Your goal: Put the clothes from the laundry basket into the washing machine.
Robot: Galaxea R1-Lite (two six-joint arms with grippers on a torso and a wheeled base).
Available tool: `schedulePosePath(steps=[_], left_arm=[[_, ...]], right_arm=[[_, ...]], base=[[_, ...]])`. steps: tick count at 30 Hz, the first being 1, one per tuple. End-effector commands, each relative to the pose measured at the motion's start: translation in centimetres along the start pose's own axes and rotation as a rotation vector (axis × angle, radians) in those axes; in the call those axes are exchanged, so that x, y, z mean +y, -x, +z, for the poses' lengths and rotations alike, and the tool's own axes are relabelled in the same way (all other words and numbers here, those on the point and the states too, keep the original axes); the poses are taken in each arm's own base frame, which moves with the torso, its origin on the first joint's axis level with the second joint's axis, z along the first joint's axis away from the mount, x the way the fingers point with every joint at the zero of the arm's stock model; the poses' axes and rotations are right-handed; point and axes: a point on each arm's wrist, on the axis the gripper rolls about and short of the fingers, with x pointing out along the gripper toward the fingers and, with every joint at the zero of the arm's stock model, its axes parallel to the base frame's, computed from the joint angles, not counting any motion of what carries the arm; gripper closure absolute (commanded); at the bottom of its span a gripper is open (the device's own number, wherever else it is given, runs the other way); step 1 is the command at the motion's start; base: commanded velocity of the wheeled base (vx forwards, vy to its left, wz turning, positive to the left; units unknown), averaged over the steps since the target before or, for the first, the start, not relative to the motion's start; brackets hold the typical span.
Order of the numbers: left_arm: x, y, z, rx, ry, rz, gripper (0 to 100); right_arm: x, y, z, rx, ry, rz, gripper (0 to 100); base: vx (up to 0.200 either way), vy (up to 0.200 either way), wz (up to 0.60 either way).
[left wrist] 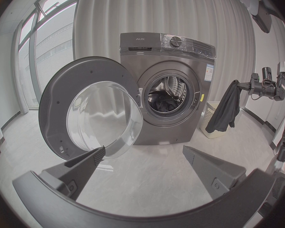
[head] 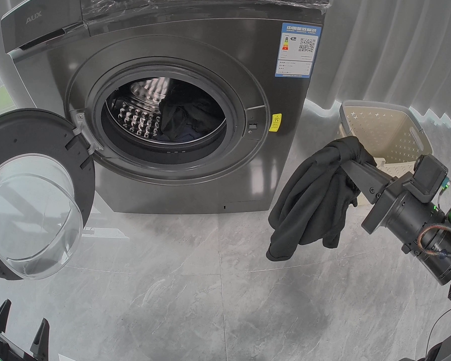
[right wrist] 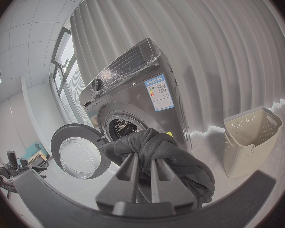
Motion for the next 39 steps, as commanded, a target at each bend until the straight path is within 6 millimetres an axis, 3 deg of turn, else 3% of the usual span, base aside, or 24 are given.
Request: schedulePosePath(steps=[1, 14, 29, 35, 39], left_arm=[[0.01, 0.0, -0.52, 0.0, 0.001, 0.001, 0], [0.01, 0.0, -0.52, 0.0, 0.005, 0.001, 0], [0.01, 0.0, -0.52, 0.0, -0.002, 0.002, 0], [0.01, 0.0, -0.52, 0.0, 0.001, 0.002, 0], [0.01, 0.0, -0.52, 0.0, -0.003, 0.004, 0]], right_arm=[[-0.02, 0.01, -0.04, 0.001, 0.0, -0.001, 100], [0.02, -0.01, -0.29, 0.006, 0.0, 0.001, 100], [-0.06, 0.21, -0.37, 0.012, 0.002, 0.0, 100], [-0.09, 0.27, -0.52, 0.017, 0.002, -0.002, 100], [-0.1, 0.29, -0.55, 0.018, 0.003, -0.002, 100]], base=[[0.0, 0.0, 0.0], [0.0, 0.185, 0.0], [0.0, 0.0, 0.0], [-0.2, 0.0, 0.0], [0.0, 0.0, 0.0]])
